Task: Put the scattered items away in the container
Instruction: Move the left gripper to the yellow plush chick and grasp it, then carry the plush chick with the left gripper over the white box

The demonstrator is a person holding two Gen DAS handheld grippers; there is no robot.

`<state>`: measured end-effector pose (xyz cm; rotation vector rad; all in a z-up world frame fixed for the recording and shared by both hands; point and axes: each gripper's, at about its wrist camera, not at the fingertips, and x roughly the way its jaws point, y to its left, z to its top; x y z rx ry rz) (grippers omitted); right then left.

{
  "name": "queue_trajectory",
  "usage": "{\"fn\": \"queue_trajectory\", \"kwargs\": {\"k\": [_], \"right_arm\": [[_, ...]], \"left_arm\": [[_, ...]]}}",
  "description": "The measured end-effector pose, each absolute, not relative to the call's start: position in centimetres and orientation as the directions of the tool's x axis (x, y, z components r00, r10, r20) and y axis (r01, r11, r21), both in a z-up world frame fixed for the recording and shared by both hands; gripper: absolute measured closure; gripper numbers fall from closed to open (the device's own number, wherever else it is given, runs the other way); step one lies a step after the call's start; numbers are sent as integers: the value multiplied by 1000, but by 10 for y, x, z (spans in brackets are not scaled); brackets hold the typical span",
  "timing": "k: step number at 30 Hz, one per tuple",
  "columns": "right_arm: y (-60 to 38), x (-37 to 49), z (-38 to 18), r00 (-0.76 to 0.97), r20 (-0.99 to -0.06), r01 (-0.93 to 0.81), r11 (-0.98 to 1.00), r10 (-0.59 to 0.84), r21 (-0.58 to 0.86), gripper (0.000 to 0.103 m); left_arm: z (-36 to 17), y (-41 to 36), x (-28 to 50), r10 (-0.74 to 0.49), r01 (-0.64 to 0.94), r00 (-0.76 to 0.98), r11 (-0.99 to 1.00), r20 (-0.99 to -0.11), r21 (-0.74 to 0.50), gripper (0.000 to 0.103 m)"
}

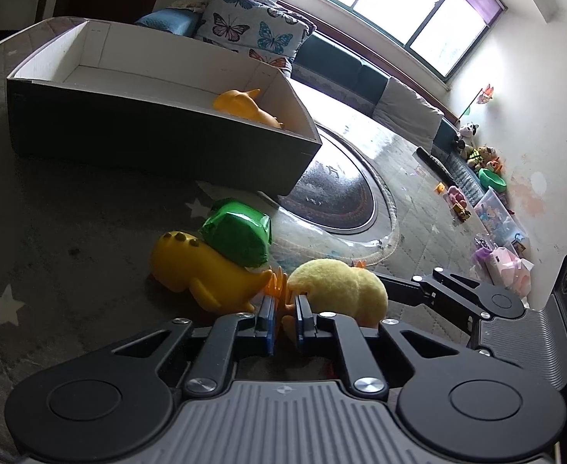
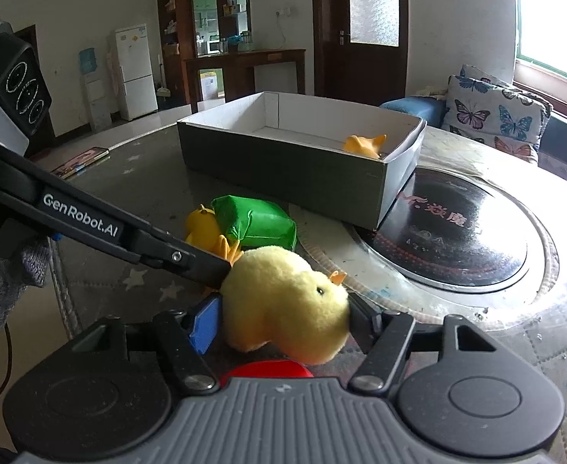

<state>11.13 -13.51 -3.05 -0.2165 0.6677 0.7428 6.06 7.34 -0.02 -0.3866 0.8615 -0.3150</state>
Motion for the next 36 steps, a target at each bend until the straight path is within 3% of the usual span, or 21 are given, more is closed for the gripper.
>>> {"fn": "queue_trajectory", "kwargs": {"k": [24, 36], "right_arm": [[-114, 141, 25, 652, -494, -678, 734, 575, -41, 35], [-57, 217, 28, 628, -493, -707, 706, 602, -38, 35]], "left_arm": [[60, 91, 88, -373, 149, 744, 901, -554, -407, 94], [71, 139, 159, -283, 63, 767, 927, -576, -371, 96]]}}
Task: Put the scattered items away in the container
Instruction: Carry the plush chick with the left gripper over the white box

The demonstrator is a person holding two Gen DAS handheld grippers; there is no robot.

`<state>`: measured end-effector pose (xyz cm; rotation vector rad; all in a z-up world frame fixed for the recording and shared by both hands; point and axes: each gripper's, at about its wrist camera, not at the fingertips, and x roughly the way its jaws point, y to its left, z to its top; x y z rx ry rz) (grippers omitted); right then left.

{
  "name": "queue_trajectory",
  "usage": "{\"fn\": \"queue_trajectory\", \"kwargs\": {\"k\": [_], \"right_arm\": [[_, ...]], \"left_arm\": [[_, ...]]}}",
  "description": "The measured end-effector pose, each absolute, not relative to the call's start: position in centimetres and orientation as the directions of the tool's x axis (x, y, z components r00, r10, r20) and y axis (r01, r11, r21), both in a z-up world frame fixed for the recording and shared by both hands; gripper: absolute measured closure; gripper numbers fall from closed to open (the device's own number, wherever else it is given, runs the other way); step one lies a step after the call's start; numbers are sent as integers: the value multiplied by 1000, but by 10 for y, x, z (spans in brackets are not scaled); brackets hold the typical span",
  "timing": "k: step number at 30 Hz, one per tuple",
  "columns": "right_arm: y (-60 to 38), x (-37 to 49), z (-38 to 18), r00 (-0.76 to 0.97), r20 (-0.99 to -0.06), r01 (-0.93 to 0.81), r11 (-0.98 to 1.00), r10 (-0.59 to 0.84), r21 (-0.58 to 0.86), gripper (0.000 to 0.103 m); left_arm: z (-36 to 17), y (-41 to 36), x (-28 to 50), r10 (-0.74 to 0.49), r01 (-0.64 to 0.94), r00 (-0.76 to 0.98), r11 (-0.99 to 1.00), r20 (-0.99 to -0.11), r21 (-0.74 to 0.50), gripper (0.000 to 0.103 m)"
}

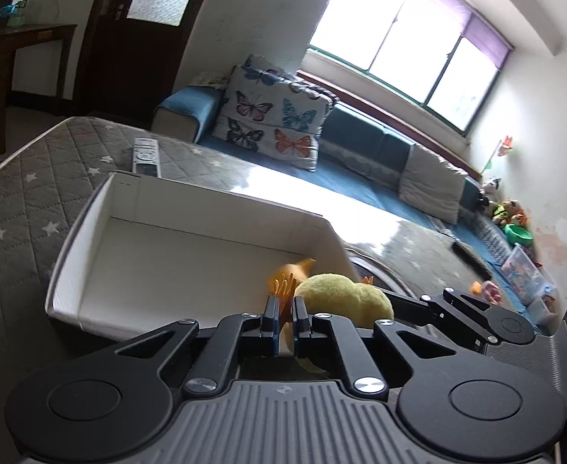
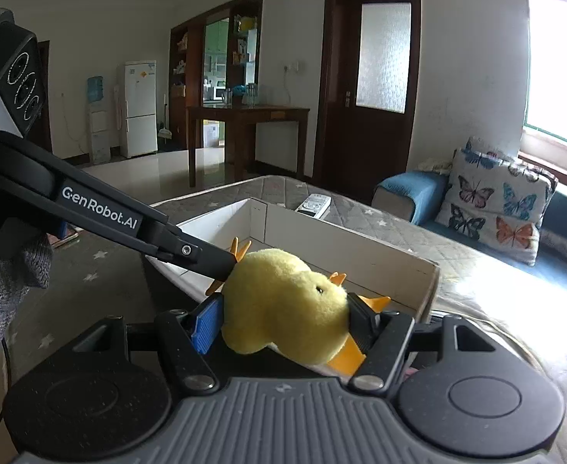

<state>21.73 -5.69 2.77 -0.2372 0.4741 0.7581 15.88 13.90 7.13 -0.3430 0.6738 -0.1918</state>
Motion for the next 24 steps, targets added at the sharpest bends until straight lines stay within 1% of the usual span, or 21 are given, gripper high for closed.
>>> {"fn": "queue_trajectory", "kwargs": {"k": [3, 9, 16, 19, 24], "right_arm": [[-46, 238, 22, 614, -511, -711, 703, 602, -26, 35], [-37, 274, 7, 568, -558, -704, 708, 605, 51, 37], [-30, 295, -11, 514, -615, -700, 707, 597, 102, 42], [-28, 297, -18, 495, -637, -699, 707, 592, 113, 45], [-29, 295, -20, 490, -640, -695, 708, 592, 122, 45]], "left_arm": [[66, 148, 179, -271, 45, 755, 930, -596, -366, 96], [51, 161, 210, -263, 13, 719, 931, -643, -366, 97], [32, 172, 230, -264, -18, 667, 929, -696, -370, 97], [27, 174, 233, -279, -15, 653, 925, -704, -380, 99], [24, 173, 236, -280, -13, 648, 926, -708, -378, 99]]}}
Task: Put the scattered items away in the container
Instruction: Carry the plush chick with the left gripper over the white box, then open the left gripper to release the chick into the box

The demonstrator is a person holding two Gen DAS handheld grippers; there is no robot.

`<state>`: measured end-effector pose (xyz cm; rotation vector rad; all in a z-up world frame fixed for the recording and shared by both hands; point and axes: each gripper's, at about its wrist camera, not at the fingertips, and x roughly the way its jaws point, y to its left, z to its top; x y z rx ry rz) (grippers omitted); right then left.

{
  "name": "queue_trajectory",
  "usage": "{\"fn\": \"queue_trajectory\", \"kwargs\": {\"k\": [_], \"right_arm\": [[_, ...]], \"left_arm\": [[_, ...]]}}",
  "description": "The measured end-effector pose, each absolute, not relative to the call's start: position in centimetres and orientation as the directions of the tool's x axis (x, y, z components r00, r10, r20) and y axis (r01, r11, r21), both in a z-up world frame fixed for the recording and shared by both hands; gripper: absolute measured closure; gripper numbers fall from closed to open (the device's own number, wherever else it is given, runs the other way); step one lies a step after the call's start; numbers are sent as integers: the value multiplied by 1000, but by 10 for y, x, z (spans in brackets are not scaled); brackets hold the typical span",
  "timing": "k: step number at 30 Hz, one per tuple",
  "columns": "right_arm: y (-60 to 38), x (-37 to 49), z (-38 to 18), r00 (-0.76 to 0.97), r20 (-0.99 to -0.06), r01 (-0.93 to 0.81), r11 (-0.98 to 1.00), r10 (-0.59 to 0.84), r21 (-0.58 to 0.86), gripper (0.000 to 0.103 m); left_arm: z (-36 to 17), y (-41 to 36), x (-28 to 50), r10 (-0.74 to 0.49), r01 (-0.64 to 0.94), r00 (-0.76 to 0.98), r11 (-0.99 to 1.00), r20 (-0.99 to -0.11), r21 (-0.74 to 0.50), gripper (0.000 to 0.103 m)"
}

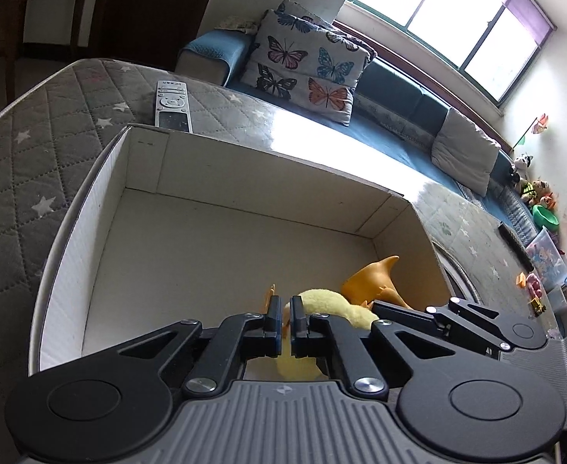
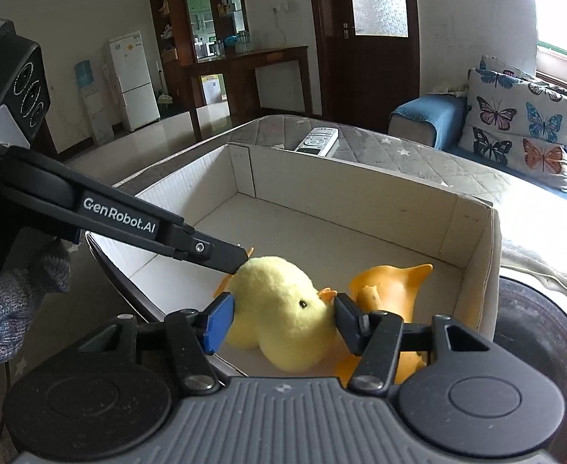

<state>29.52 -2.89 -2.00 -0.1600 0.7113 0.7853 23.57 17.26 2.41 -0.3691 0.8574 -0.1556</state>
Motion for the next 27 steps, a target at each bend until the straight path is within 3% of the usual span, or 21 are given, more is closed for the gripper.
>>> {"fn": "queue_trajectory", "kwargs": {"k": [18, 27], "right_arm": [[-57, 254, 7, 557, -585, -689, 721, 590, 72, 44], [-75, 211, 12, 581, -563, -693, 720, 588, 37, 38]], "left_arm": [[51, 152, 197, -220, 1, 711, 950, -667, -313, 96], [58, 128, 165, -221, 22, 722, 954, -655, -298, 96]]}}
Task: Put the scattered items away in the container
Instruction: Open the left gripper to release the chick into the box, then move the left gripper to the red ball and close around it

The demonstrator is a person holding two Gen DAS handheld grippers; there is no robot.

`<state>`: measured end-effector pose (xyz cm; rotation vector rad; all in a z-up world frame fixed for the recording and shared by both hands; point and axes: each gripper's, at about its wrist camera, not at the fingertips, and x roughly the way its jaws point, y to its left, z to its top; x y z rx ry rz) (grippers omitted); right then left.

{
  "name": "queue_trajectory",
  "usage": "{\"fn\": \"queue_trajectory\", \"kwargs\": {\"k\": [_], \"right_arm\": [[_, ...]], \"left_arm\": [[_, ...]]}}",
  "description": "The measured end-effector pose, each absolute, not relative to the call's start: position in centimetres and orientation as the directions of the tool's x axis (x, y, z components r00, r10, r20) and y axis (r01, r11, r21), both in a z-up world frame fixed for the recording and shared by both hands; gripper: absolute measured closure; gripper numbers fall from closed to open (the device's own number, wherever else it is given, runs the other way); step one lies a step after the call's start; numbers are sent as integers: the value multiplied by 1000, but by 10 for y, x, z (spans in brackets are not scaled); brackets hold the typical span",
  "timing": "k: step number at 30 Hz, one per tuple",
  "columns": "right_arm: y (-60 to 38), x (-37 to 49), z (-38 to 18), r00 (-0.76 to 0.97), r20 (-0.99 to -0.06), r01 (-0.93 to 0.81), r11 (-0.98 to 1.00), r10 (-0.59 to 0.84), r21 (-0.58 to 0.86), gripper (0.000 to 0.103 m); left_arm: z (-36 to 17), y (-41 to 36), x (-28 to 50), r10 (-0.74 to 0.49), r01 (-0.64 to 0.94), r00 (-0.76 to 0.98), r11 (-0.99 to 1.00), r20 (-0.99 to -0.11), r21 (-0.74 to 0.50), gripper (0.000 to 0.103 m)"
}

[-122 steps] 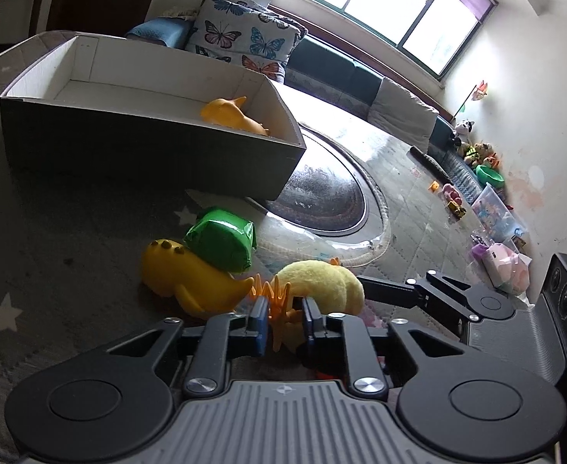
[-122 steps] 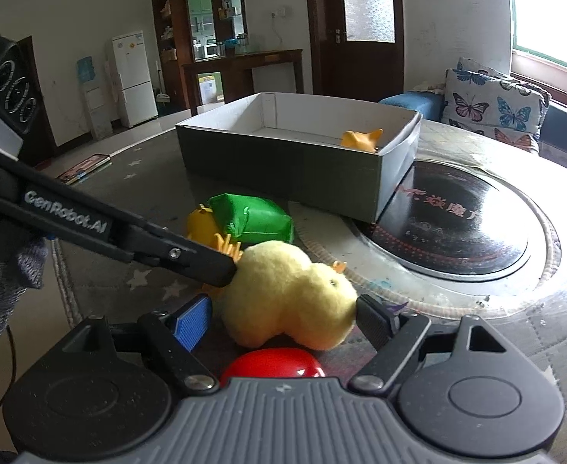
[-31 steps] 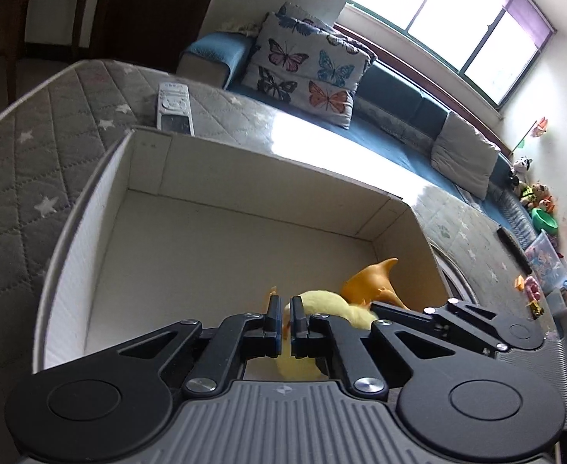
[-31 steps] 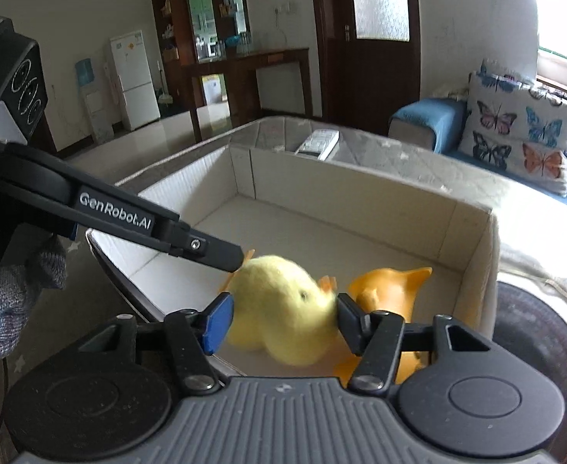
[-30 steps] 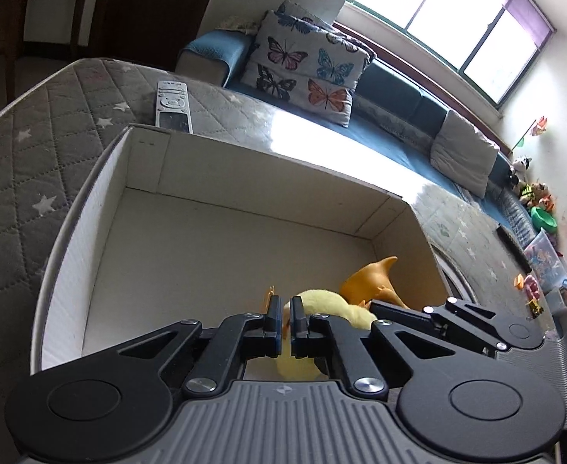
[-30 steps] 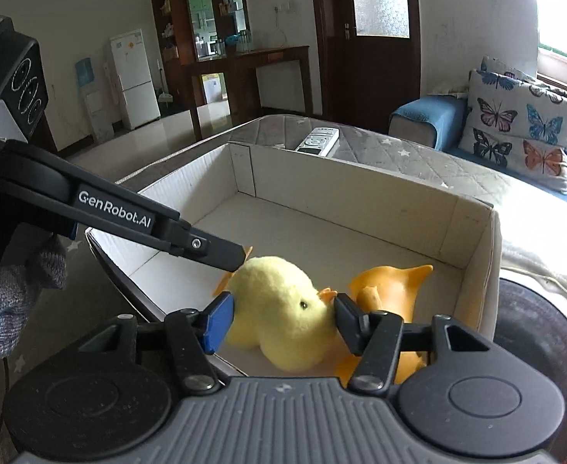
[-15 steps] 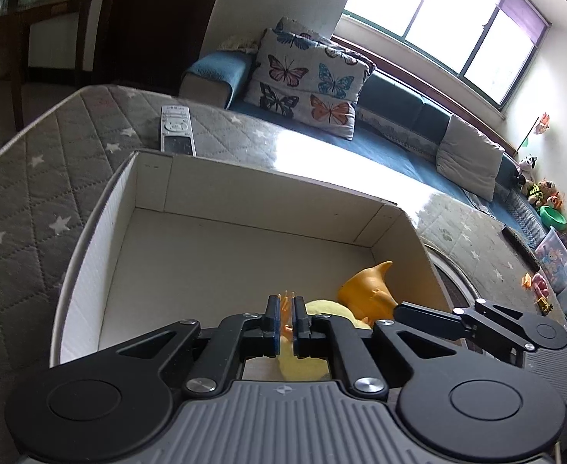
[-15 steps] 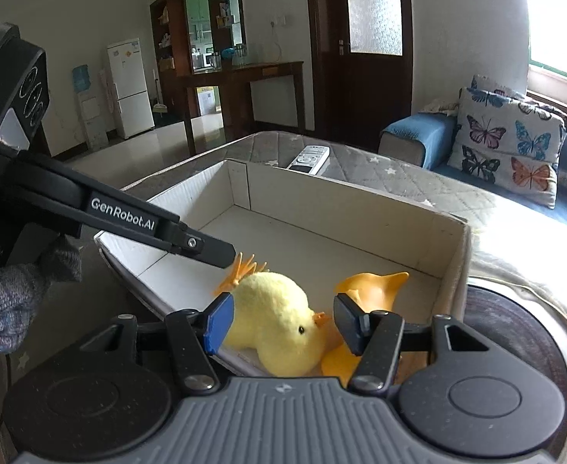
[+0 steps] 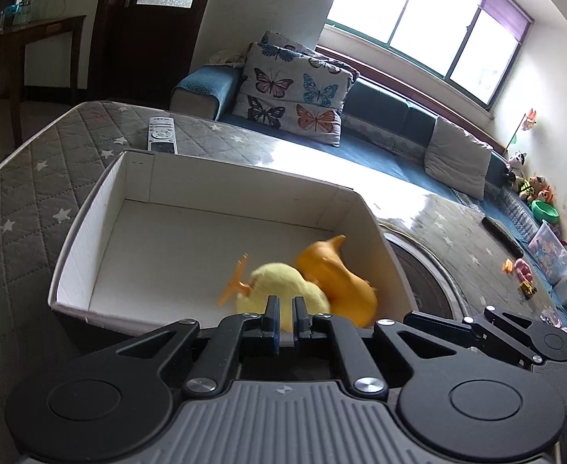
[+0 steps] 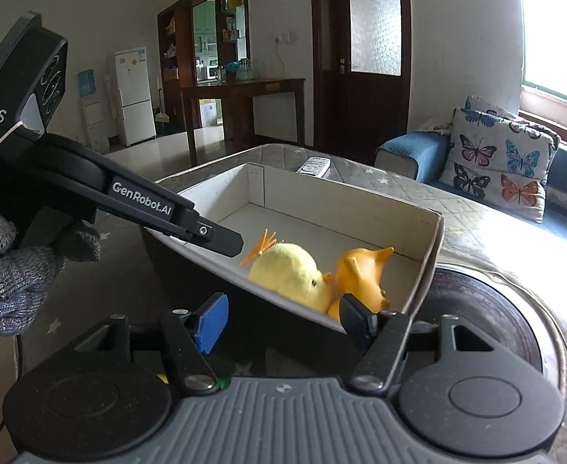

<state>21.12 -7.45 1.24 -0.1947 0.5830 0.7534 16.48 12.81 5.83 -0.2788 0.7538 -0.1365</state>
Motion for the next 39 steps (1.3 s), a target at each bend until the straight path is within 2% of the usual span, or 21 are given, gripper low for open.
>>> {"fn": "queue_trajectory", "kwargs": {"k": [6, 21, 23, 39], "right_arm": [[-88, 186, 8, 594, -559, -683, 730, 578, 29, 33], [-120, 132, -9, 618, -576, -659, 752, 535, -8, 32], [-125, 123, -11, 619, -579, -658, 753, 531, -13, 32], [-151, 70, -31, 611, -610, -651, 758, 504, -26, 29]], "left_arm": [[57, 115, 145, -231, 37, 723, 954, -651, -298, 95], [53, 87, 97, -270, 85, 720, 948, -640, -306, 94], [51, 81, 91, -278, 95, 716, 947, -640, -306, 90], [23, 32, 62, -371, 173, 625, 924, -687, -342, 80]]}}
